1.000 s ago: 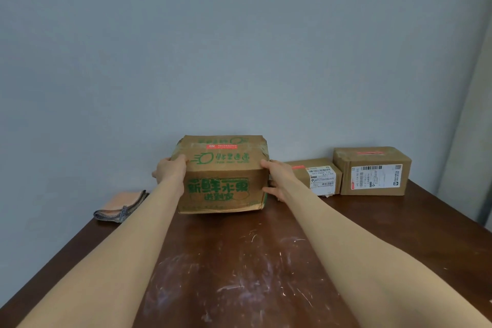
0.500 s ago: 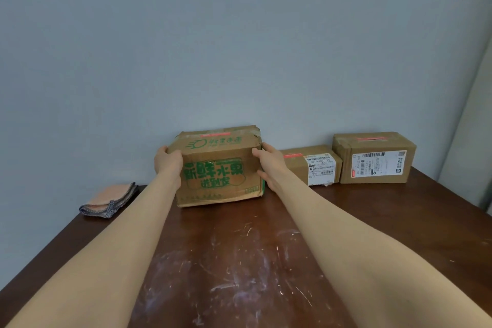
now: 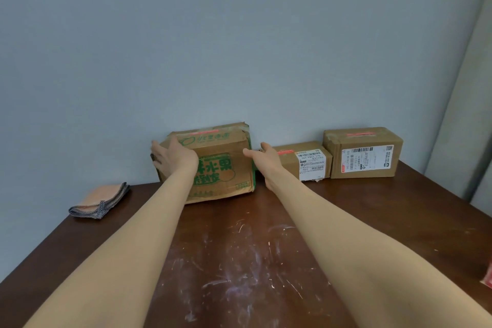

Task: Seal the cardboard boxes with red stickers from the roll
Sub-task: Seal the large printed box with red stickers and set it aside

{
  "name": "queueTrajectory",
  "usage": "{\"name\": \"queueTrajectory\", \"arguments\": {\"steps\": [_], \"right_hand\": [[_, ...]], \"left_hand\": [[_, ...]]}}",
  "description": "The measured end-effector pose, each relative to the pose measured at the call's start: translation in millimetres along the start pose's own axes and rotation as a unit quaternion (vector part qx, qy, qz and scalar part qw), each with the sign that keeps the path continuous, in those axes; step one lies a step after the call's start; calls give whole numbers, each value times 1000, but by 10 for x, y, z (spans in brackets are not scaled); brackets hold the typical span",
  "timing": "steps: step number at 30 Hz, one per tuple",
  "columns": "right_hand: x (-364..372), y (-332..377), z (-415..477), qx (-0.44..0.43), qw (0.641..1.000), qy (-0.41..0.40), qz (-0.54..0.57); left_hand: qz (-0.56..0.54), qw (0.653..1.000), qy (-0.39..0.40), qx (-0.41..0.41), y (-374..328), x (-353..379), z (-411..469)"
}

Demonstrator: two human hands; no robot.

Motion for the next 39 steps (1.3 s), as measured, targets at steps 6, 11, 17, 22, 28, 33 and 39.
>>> {"name": "queueTrajectory", "arguments": {"steps": [6,11,17,22,28,33,39], "right_hand": [[-368,32,-174,-14,987,-68,-145],[-664,48,-357,-17,973,-97,-208],[-1162,108,-636,-14,963,-128,-236],[-1507,176,-878,-27,952,-146,-268],[-1888,258,-1172,-46,934,-161,-315],[-2198,271,-1421,-55,915,-169,-362],[-2384,-104,-1917,132,844,-34,-518]], "left_hand": [[24,985,-22,172,-412,87,-469],[8,965,51,257,-638,265,-923],[40,939,134,315,-852,481,-1549],[24,929,194,315,-959,686,-1937],[16,906,240,348,-1105,762,-2436],[33,892,313,326,-1137,838,-2793],[152,781,551,251,-804,1067,-3398]]}}
Point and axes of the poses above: each hand's wrist, its own z-axis towards the middle knuckle, its own x-axis out of the palm, y = z × x, the point moved 5 cm from there along z, towards the middle knuckle, and after that the axes turned 5 degrees about z, right-handed, at the moved point
